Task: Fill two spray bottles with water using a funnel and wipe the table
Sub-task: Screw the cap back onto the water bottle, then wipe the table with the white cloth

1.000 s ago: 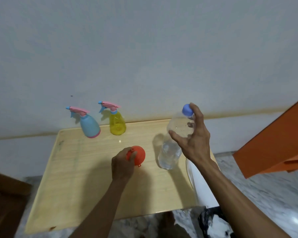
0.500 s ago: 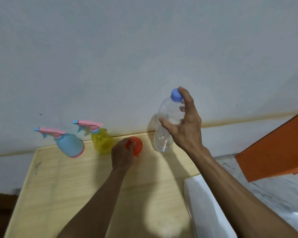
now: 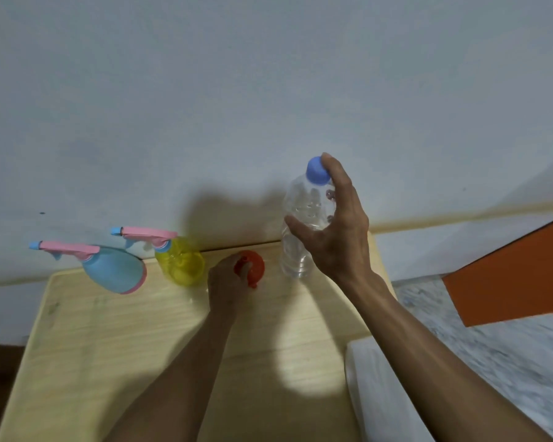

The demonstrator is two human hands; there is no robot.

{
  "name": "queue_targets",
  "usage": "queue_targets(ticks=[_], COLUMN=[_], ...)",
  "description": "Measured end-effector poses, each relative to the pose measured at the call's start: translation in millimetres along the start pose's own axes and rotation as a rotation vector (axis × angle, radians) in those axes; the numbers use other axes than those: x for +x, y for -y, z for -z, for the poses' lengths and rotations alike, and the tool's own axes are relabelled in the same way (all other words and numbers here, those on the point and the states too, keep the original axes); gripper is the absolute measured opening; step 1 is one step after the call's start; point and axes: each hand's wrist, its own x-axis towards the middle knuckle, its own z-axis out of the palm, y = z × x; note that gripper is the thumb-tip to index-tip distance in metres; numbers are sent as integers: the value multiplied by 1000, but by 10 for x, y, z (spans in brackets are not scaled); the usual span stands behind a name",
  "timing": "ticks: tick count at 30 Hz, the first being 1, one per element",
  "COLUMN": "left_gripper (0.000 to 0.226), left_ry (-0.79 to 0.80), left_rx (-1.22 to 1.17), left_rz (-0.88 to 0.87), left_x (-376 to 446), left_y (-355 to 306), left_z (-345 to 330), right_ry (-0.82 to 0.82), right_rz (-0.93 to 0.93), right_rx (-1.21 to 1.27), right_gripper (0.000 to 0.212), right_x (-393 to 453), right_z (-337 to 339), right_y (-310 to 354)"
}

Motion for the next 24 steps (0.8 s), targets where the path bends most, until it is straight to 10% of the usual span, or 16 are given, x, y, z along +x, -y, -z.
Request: queue_targets(ticks=[18, 24], left_gripper=[60, 44], left_ry=[51, 22], left_rx=[-19, -82], left_rz=[27, -170], left_x=[-384, -810], left_y=[-27, -160], left_z=[396, 603], right_ry=[108, -62], right_rz=[-163, -275], right_rx=[34, -36], right_gripper=[113, 78], right_x=[-377, -1058], right_z=[243, 568], right_y=[311, 340])
